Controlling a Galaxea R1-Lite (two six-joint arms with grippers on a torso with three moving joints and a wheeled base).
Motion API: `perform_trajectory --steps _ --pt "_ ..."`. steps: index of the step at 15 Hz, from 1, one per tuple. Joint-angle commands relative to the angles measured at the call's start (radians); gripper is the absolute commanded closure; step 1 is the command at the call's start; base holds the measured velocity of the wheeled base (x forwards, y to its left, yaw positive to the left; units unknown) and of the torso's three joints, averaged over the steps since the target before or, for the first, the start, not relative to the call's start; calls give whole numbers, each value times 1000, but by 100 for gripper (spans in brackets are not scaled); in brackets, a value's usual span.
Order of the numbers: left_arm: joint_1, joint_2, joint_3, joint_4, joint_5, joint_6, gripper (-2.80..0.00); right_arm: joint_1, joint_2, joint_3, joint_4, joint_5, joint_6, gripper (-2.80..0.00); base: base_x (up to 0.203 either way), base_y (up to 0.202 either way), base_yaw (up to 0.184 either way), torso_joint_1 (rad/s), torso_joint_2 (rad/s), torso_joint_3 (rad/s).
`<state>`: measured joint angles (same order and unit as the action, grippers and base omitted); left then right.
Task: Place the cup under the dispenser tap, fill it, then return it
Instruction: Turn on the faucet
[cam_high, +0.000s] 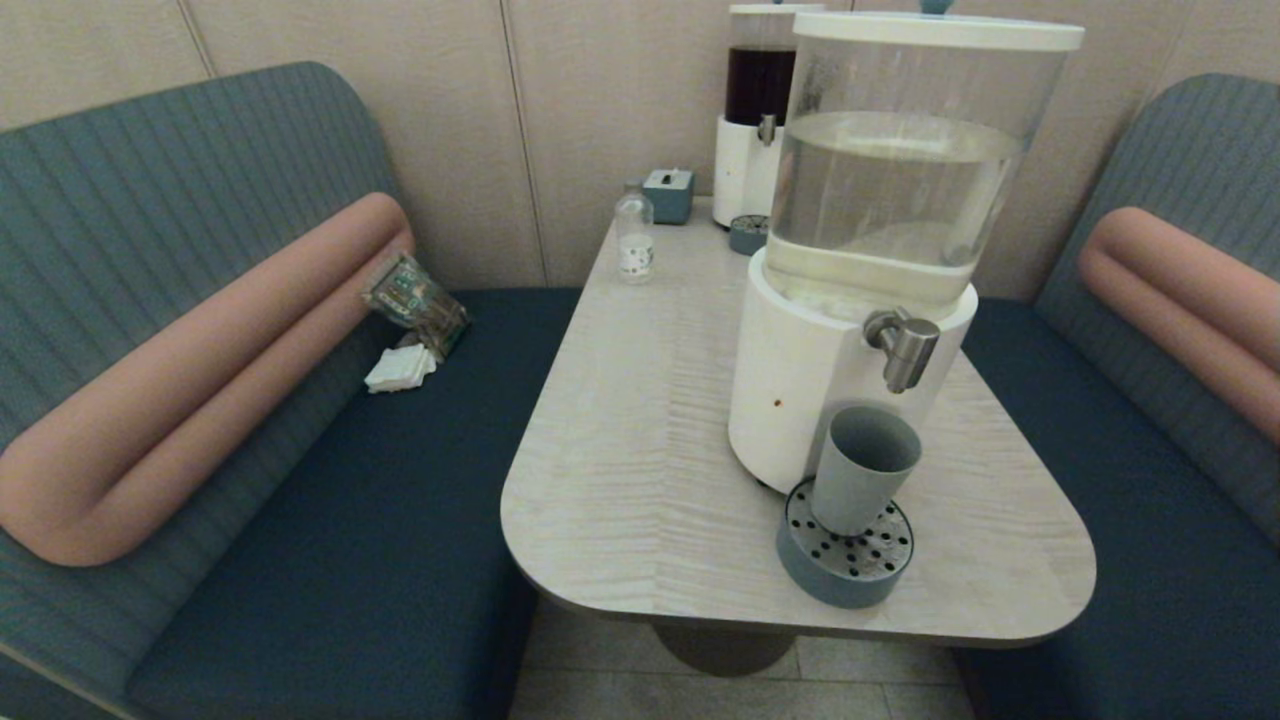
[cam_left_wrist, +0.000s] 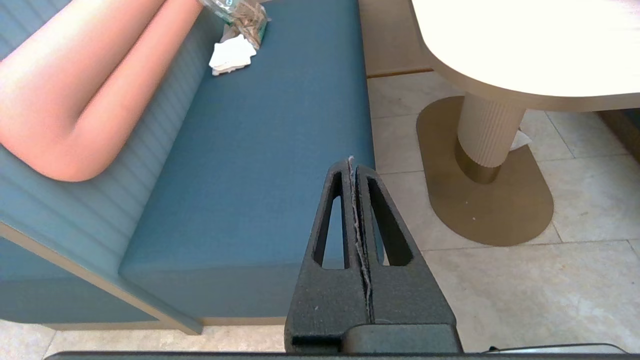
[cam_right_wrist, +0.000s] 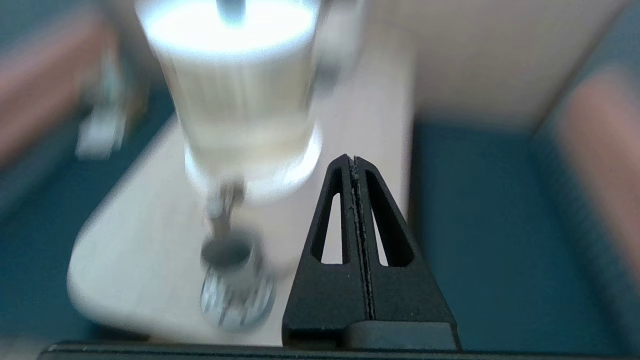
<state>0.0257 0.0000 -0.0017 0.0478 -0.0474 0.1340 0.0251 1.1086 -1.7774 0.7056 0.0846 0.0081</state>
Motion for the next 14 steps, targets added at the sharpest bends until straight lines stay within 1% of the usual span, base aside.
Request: perform_trajectory --steps 1,2,3,4,6,8,11,14 --pt "0 3 0 0 0 -1 0 101 257 -58 102 12 7 0 0 0 0 0 0 0" --pt "0 3 0 0 0 1 0 129 292 -60 119 31 29 0 0 0 0 0 0 0" --pt "0 3 0 0 0 1 0 149 319 -62 125 81 69 0 0 0 0 0 0 0" --pt "0 3 0 0 0 0 0 172 340 -66 128 117 91 0 0 0 0 0 0 0" --pt "0 3 2 0 0 1 0 216 371 -65 129 130 101 0 0 0 0 0 0 0" --pt "0 3 0 0 0 1 0 221 393 -59 129 138 103 0 0 0 0 0 0 0" --pt "0 3 0 0 0 1 0 228 415 -46 129 147 134 0 0 0 0 0 0 0" --pt "0 3 0 0 0 1 0 242 439 -40 145 158 143 0 0 0 0 0 0 0"
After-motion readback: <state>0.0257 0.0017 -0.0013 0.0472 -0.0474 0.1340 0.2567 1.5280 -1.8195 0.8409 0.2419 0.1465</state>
